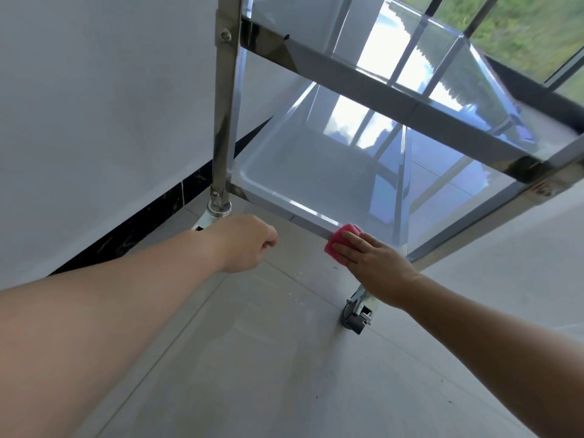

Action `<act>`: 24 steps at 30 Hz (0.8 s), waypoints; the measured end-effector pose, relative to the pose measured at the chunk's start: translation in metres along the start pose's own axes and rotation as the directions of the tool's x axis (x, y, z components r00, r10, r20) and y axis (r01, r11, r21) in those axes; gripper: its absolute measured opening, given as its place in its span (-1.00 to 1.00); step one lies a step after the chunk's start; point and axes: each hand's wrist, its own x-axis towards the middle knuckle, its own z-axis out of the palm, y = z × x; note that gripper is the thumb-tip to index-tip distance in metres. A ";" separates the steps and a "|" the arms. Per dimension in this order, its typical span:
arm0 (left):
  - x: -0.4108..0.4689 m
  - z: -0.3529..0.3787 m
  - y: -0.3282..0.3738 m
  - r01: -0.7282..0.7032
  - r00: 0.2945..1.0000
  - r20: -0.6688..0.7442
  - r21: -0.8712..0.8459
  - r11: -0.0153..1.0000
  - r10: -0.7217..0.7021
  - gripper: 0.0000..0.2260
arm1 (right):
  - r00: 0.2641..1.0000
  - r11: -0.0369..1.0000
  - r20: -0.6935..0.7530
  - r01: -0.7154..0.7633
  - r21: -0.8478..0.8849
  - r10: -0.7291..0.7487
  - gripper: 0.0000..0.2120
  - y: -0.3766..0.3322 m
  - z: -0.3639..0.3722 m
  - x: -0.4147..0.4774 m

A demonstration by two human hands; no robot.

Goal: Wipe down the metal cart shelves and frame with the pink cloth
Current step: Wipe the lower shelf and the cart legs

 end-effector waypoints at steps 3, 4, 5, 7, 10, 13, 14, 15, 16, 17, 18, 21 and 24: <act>0.006 0.003 0.006 -0.021 1.000 0.014 -0.003 1.000 0.021 -0.75 | 0.999 0.999 0.006 -0.043 -0.006 0.043 -0.48 -0.001 0.004 -0.013; 0.008 0.003 0.009 -0.029 0.999 0.014 0.003 1.000 0.029 -0.75 | 0.997 0.997 -0.004 -0.074 0.009 0.074 -0.51 -0.002 0.004 -0.018; 0.010 0.004 0.012 -0.035 0.999 0.015 0.008 0.999 0.035 -0.74 | 0.995 0.995 -0.028 -0.090 0.033 0.091 -0.53 -0.004 0.006 -0.022; 0.014 0.006 0.019 -0.055 0.998 0.012 0.009 0.998 0.055 -0.74 | 0.989 0.988 -0.083 -0.115 0.099 0.123 -0.54 -0.005 0.007 -0.030; 0.019 0.010 0.027 -0.081 0.997 0.013 0.004 0.997 0.081 -0.74 | 0.976 0.978 -0.115 -0.171 0.119 0.185 -0.52 -0.009 0.010 -0.039; 0.022 0.012 0.033 -0.105 0.994 0.015 0.003 0.995 0.105 -0.74 | 0.968 0.971 0.093 -0.235 0.030 0.231 -0.55 -0.014 0.006 -0.037; 0.023 0.012 0.034 -0.108 0.994 0.017 0.004 0.994 0.108 -0.75 | 0.957 0.973 0.177 -0.232 -0.008 0.230 -0.60 -0.017 0.000 -0.035; 0.022 0.011 0.035 -0.110 0.994 0.016 0.006 0.994 0.110 -0.75 | 0.946 0.974 0.235 -0.218 -0.055 0.225 -0.66 -0.019 -0.006 -0.033; 0.022 0.011 0.035 -0.112 0.994 0.015 0.007 0.994 0.112 -0.75 | 0.944 0.977 0.253 -0.192 -0.095 0.210 -0.71 -0.020 -0.012 -0.033; 0.021 0.010 0.034 -0.113 0.994 0.014 0.003 0.994 0.113 -0.75 | 0.948 0.979 0.252 -0.173 -0.112 0.196 -0.75 -0.019 -0.017 -0.033; 0.020 0.009 0.032 -0.112 0.994 0.014 -0.004 0.994 0.112 -0.75 | 0.953 0.982 0.244 -0.161 -0.100 0.181 -0.77 -0.018 -0.022 -0.033; 0.014 0.005 0.023 -0.077 0.997 0.007 -0.041 0.996 0.078 -0.73 | 0.965 0.980 0.197 -0.187 0.067 0.171 -0.73 -0.010 -0.035 -0.024; 0.008 -0.001 0.015 -0.037 0.999 0.003 -0.106 0.994 0.037 -0.71 | 0.962 0.885 0.178 -0.261 0.386 0.206 -0.58 -0.006 -0.054 -0.003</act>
